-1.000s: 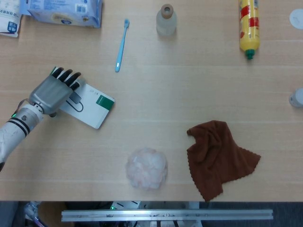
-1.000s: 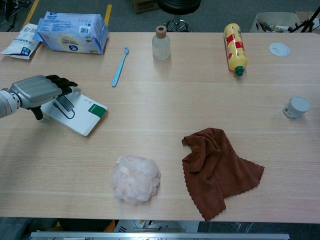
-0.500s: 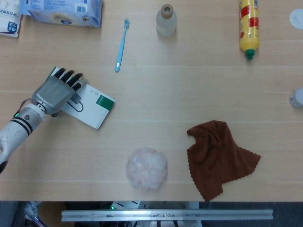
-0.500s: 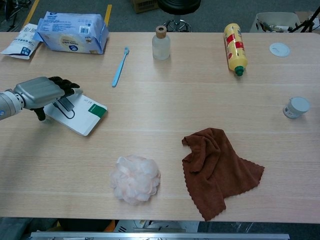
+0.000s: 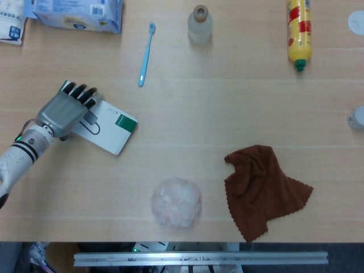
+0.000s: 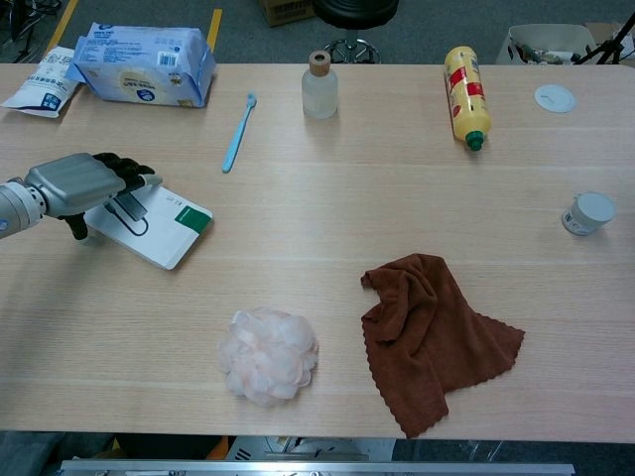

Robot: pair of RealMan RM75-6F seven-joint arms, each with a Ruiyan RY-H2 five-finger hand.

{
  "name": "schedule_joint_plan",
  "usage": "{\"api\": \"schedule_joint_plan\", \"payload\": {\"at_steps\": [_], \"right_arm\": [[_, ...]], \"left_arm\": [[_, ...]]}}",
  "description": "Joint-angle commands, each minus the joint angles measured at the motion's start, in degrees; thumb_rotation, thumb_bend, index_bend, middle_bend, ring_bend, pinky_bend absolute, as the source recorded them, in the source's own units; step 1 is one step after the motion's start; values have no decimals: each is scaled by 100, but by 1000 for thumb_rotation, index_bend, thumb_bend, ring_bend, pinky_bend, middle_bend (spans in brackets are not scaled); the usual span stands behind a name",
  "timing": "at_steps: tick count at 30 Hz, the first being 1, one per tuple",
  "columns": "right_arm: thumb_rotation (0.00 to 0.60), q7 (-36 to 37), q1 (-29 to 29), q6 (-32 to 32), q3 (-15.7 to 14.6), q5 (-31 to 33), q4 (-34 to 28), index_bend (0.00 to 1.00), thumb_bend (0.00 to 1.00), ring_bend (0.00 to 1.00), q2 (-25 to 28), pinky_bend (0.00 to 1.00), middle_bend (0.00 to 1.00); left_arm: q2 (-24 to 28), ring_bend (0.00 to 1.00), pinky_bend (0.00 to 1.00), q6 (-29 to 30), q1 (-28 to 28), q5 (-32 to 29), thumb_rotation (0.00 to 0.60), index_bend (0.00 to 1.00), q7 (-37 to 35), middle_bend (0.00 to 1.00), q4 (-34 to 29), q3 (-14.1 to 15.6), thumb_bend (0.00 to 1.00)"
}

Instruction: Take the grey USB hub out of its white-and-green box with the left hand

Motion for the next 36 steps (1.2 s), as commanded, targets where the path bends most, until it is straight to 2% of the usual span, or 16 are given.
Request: {"api": "schedule_joint_plan", "payload": {"at_steps": [1,8,17,23,36], "right_arm": [[600,0,-1,-3,-2,1,3,349,0,70,-5,170,232],[600,16,-14,-12,-6,14,17,349,0,70,-9,170,232],[600,40,-27,-15,-11,16,33,349,0,70,-16,170,232],[600,38,-24,-16,-6,11,36,349,0,70,-24,170,232],[600,42,-27,-29,-8,16,45,349,0,70,-37,170,232]], "left_arm": [[-15,0,99,-20,-7,-9,600,0,16,0,21,1,5],[-68,0,111,-31,-34,-2,600,0,18,0,74,-4,7],[-117,0,204,148,-9,104,600,28,-41,0,165,28,116],[-129,10,250,212,8,143,600,69,-101,0,206,50,118],[-181,40,276,293,23,212,600,154,-125,12,330,86,118]]}}
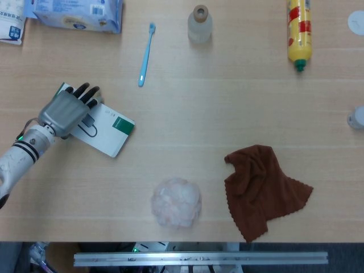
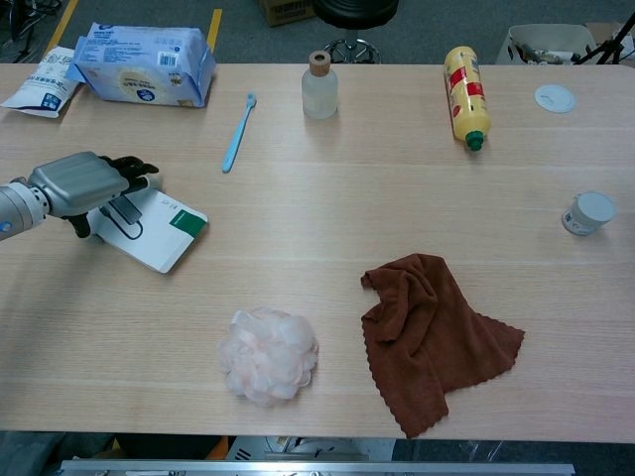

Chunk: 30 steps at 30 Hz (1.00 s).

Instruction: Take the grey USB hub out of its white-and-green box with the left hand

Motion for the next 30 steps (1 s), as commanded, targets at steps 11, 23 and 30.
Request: {"api": "schedule_joint_plan", "payload": {"at_steps": [11,23,30], "right_arm": [[600,18,-8,-3,-1,5,26,349,0,70,-18,170,232],[600,28,-4,-1,1,-11,33,349,0,70,-44,170,232],[600,37,-4,0,1,-16,43,349,0,70,-63,170,232]], "left_arm": [[-24,85,324,152,72,-7,600,192,75,71,58,-27,117],[65,89,348,625,221,27,600,192,468,75,-66,-112,118],[156,90,351,958,316,-21,600,192,853,76,-114,-252,118]]}}
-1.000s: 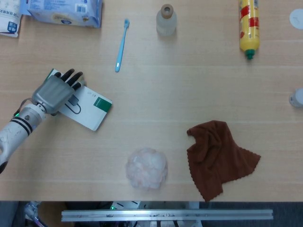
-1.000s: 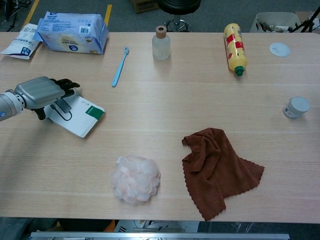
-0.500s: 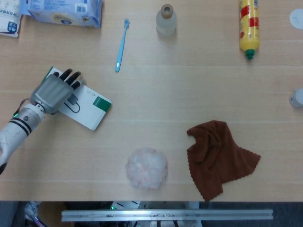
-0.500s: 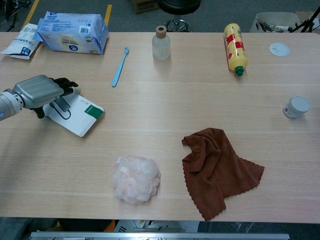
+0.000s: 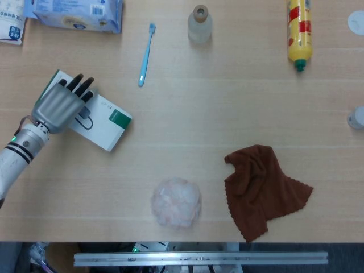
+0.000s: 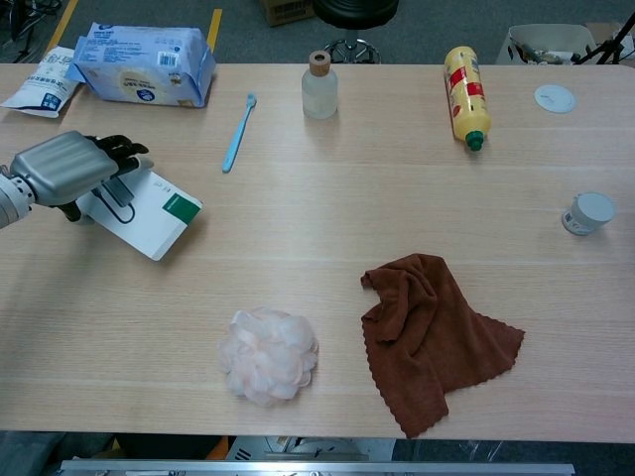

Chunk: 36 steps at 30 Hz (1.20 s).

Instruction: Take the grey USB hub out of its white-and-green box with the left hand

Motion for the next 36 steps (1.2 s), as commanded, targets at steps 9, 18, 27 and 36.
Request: {"api": "schedule_joint_plan", "payload": {"at_steps": [9,18,27,36], "right_arm": [[600,4,3,11,2,-20,2,349,0,70,-16,170,232],[600,13,-3,11,3,-9,10,349,0,70,-21,170,232],[600,52,-11,10,0,-9,37,349,0,70,-33,170,232],[600,70,-20,29,2,-19,41,349,0,70,-32,170,232]], "left_arm": [[-118,90,364,846,192,248,600,192,1177,77,417,-98,118],[-305,90,378,1158,219,473,600,192,1720,81,929,-69,118],[-365,90,403,1298,205,498,600,191,1917,83,1127,-143,118],[-246,90,406,1442,166,410,600,190,2010,84,1008,-321,118]]}}
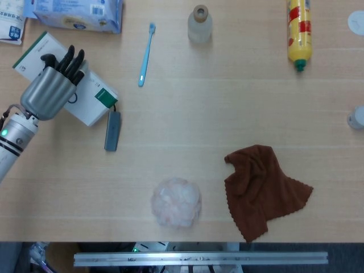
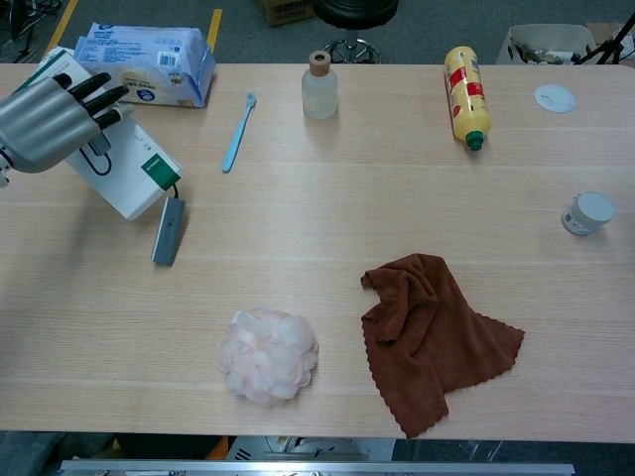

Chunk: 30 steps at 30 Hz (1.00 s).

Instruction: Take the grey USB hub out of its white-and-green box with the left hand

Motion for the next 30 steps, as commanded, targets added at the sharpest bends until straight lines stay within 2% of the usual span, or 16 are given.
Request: {"api": "schedule_joint_plan", "payload": {"at_steps": [1,6,17,25,30], "right_arm": [[600,1,-2,3,2,2,-1,349,0,70,2,170,232],[600,-10,-1,2,3,1,-11,348,0,70,5,170,232],[600,-1,9,-28,-5,1,4,349,0,70,-27,170,232],[600,16,-5,-15,-11,-2,5,349,0,70,-23,170,232],[600,47,-8,-35,-19,9,39,349,0,70,-45,170,232]], "left_arm": [[44,90,407,42,-15,-56,600,190,8,84,-31,-76,119],[143,90,408,181,-50,-134,600,190,30,84,-50,-230,118],[328,90,412,236,-55,-204,600,189,164,83,-134,-309,119],[437,90,412,302,-106,-352,600,189,270,84,-135,-500,118],[497,90,414,367,-94,-316,600,188,365,84,-201,-476,118]]}}
